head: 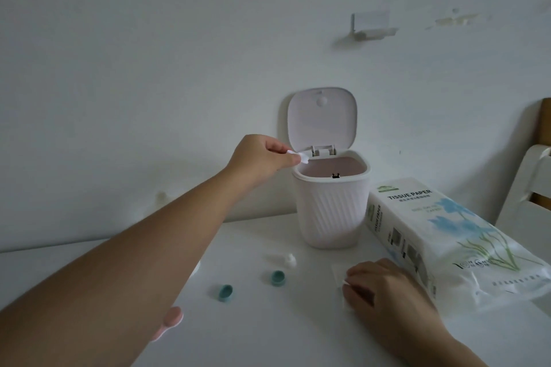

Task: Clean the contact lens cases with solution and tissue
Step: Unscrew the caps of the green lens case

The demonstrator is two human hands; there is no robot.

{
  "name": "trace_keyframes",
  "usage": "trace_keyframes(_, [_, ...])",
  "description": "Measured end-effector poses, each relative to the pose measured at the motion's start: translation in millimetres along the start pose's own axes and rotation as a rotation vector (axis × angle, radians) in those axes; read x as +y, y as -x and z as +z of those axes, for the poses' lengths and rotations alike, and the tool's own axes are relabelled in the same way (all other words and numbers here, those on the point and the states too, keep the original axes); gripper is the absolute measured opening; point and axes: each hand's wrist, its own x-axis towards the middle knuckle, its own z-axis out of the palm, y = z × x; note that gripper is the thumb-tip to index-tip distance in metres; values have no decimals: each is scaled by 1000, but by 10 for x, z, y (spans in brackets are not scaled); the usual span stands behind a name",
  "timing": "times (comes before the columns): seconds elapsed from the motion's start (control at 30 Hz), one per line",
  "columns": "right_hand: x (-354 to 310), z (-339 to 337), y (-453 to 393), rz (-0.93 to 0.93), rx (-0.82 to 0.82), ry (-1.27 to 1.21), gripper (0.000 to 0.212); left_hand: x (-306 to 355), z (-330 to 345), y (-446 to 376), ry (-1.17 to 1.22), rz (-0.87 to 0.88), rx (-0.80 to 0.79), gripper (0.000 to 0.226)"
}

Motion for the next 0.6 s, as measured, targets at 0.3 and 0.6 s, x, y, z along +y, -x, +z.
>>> trace_keyframes(0.3, [11, 5, -5, 0, -15, -10, 33, 210, 161, -376, -821, 483, -185, 22])
trace_keyframes(0.6, [5, 3, 0, 0, -10, -28, 30, 397, 176, -446, -1321, 875, -301, 24])
